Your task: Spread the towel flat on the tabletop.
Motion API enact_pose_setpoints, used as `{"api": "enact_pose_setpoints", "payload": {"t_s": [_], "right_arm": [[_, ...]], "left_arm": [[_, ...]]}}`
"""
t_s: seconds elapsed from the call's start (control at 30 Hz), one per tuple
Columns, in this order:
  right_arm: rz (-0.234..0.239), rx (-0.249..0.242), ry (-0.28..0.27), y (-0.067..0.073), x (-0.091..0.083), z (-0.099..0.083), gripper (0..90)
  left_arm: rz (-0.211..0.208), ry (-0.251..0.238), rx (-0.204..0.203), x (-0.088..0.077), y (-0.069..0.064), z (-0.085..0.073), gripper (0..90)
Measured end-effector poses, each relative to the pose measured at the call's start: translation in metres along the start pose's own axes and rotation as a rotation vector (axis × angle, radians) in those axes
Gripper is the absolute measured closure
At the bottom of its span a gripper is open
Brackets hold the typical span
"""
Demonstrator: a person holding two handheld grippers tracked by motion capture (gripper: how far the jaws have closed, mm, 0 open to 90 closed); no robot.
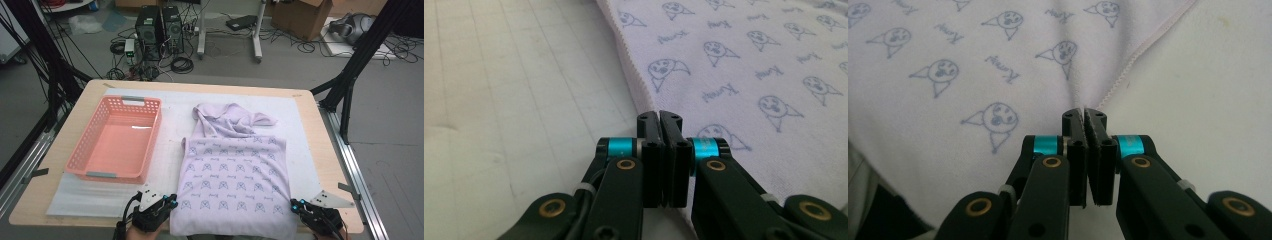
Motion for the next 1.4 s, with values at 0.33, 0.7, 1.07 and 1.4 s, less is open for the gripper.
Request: {"api": "enact_pose_setpoints", "payload": {"t_s": [0.33,0.7,1.07,1.4], "right_arm": [[0.042,-0.029,0.015,0.016,-0.027,-0.021,88.1],[0.001,0.046,-0.104,0.019,-0.038,-0.009,57.9],[-0.088,0.049,0.001,-0.009,0.015,0.01,61.6],[-0.023,0.009,0.014,-0.006,0.009,0.008,86.9]], "left_arm": [[-0.07,0.083,0.04,-0.031,-0.012,-0.024,87.8],[-0.072,-0.051,0.001,-0.023,-0.012,-0.007,50.4],[-0.004,-0.031,0.035,0.019,-0.002,0.012,50.7],[-0.086,0.024,0.094,0.009,-0.003,0.006,86.5]]}}
Point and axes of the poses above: each handheld gripper's, and its own axes: x roughly forward along the jaws, z roughly out of its top, y roughly to its left, the point moved 7 cm from there along x, roughly forward along the jaws, and after that the axes turned 9 degrees about -x, right-handed, at the moved point
